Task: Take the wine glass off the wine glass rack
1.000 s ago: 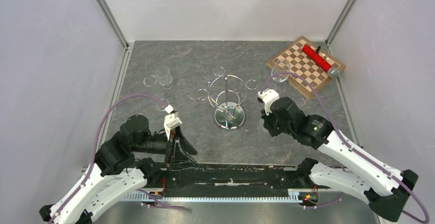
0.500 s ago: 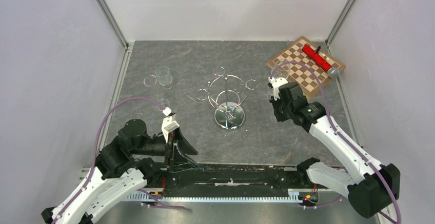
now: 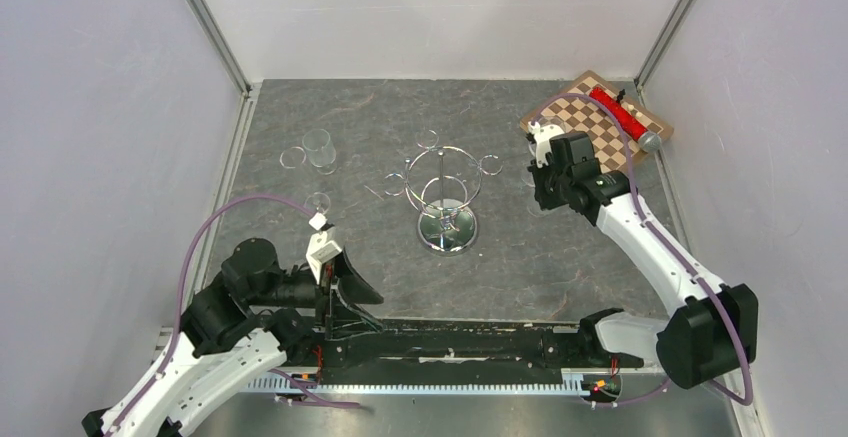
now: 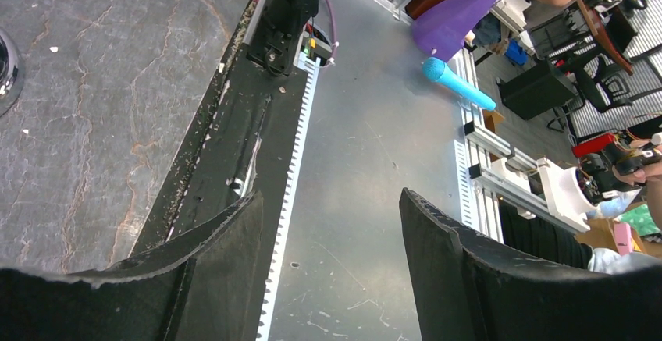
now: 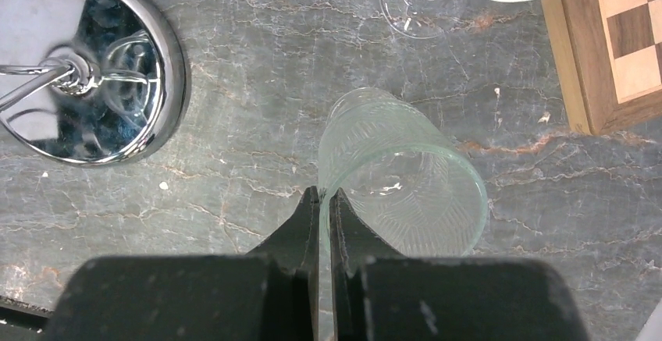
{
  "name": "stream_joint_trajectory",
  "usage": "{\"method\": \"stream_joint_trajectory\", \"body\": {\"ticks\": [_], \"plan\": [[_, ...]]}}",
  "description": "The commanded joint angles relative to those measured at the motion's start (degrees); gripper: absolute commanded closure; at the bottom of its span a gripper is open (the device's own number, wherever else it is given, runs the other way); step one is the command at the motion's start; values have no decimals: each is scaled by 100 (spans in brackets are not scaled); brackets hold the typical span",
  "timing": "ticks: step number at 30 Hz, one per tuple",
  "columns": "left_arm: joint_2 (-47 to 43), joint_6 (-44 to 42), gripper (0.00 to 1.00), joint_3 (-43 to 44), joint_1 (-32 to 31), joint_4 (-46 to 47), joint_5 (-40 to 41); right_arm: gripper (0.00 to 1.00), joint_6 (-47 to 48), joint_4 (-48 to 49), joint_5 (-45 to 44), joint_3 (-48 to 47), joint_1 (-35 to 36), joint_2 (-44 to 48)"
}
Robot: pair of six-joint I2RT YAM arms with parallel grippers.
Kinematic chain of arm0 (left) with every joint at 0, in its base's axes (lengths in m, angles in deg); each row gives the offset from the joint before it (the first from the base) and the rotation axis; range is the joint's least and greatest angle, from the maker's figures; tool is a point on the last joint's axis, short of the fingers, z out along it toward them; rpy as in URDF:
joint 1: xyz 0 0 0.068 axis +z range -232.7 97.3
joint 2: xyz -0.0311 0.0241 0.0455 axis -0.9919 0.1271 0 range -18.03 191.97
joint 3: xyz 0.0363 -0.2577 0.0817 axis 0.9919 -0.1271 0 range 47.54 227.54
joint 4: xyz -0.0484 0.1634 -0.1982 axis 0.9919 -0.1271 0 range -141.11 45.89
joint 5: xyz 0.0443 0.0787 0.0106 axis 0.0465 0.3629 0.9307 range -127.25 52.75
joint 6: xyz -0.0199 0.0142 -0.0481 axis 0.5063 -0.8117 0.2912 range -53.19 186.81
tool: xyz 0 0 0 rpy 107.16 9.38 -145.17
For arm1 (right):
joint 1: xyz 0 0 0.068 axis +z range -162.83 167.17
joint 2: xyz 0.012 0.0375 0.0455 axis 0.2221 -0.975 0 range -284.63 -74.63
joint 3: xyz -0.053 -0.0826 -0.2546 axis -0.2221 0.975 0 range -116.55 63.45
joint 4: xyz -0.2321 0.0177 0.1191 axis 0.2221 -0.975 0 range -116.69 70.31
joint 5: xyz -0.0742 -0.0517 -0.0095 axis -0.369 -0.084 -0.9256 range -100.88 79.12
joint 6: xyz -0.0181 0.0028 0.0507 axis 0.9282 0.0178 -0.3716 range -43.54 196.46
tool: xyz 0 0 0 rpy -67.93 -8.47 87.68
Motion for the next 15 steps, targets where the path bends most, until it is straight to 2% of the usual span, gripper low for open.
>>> {"method": "stream_joint_trajectory", "body": {"ticks": [1, 15], "plan": [[-134, 101, 29, -2, 6, 238, -60, 100, 159, 362, 48, -344, -92, -135], [-110, 93, 29, 0, 6, 220, -64, 100, 359, 85, -40, -539, -183, -668]]}}
